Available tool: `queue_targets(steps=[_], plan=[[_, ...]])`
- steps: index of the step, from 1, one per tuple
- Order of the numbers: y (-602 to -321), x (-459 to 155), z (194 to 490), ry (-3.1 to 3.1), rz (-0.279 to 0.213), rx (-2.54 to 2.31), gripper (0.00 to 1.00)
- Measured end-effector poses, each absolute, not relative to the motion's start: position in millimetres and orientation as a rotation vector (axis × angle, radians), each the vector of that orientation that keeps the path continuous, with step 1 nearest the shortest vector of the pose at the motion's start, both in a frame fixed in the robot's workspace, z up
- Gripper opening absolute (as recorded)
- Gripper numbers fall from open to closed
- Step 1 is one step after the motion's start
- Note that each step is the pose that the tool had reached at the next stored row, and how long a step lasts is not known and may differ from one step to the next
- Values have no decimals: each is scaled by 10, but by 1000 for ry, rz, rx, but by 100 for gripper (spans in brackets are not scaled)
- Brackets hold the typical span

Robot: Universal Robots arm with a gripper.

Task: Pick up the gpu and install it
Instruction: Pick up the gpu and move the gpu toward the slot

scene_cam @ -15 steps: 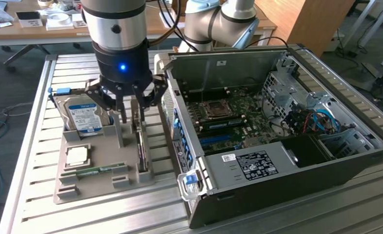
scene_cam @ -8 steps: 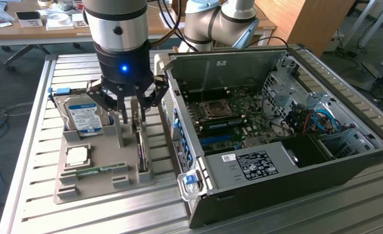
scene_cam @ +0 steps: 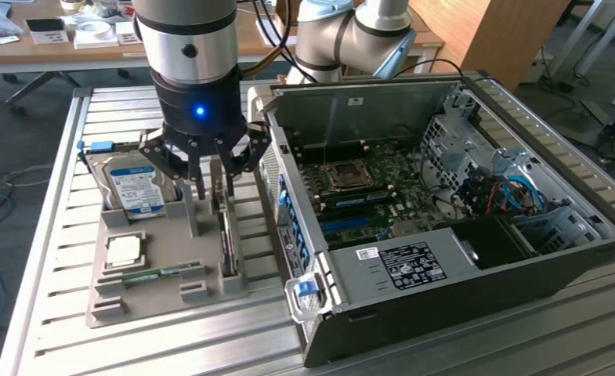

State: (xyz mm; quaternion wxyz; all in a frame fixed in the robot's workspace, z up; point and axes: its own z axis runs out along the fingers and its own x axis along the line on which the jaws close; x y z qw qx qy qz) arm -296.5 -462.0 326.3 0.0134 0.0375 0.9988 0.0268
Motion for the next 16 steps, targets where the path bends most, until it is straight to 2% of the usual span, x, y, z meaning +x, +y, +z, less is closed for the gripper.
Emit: queue_targets(steps=[16], plan=[[-4620, -2965, 3227, 3112, 85, 117, 42]])
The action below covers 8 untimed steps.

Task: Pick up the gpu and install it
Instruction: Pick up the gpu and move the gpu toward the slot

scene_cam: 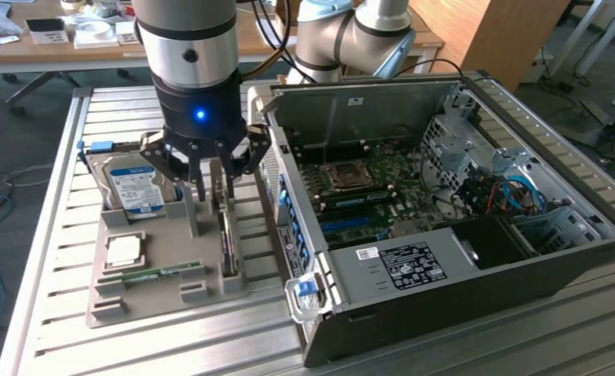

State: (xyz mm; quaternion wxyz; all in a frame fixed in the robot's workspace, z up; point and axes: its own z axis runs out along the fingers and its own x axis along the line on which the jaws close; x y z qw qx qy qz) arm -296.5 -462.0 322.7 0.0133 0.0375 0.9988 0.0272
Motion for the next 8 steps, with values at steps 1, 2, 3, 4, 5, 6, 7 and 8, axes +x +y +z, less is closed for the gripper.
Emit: queue_targets(steps=[1, 2, 3, 4, 5, 6, 7, 8], plan=[[-4620, -2965, 3227, 3112, 85, 117, 42], [-4620, -2964, 3227, 3112, 85, 117, 42], [-4620, -2964, 3227, 3112, 85, 117, 42], [-4620, -2964, 3226, 3112, 85, 117, 42], [-4620, -2964, 3222, 3111, 85, 117, 42], [-4620, -2964, 3213, 3111, 86, 117, 42], [-4620, -2965, 3206, 3112, 86, 117, 42], [-4620, -2964, 3196, 3112, 85, 117, 42]])
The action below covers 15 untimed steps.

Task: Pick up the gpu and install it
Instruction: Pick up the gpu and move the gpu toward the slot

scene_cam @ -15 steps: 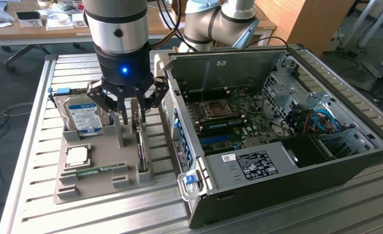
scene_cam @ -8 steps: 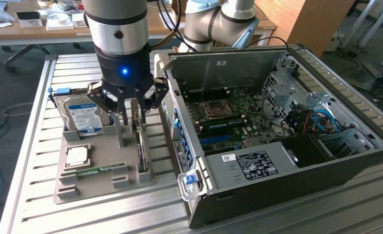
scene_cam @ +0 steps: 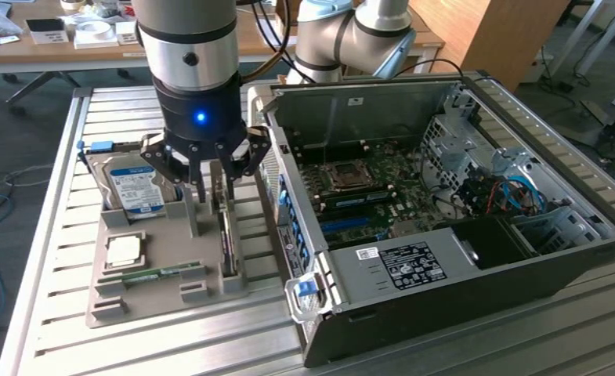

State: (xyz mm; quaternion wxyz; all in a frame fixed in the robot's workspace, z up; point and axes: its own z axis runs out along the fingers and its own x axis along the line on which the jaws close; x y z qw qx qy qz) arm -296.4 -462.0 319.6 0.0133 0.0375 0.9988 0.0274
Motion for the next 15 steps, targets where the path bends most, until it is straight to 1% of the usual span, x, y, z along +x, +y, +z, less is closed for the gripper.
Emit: queue_targets(steps=[15], plan=[[-4620, -2950, 3158, 3112, 87, 117, 42]])
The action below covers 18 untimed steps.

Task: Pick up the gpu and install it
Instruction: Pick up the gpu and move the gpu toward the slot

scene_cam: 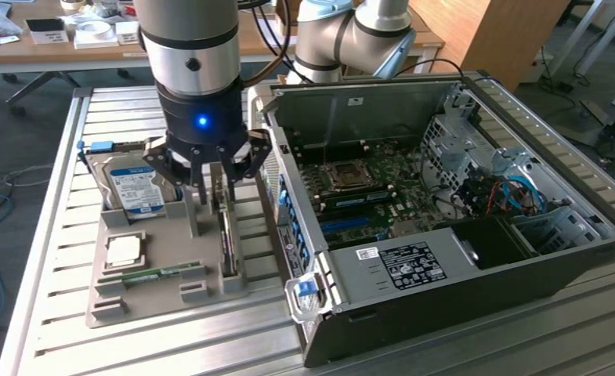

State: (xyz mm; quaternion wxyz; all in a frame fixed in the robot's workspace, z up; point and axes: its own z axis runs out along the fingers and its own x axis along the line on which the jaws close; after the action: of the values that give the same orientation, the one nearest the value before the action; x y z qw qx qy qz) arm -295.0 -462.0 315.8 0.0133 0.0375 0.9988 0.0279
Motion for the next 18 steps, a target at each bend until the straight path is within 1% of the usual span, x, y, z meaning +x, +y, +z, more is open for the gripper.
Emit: queue_targets(steps=[18], plan=[[-4620, -2922, 3135, 3112, 87, 117, 42]])
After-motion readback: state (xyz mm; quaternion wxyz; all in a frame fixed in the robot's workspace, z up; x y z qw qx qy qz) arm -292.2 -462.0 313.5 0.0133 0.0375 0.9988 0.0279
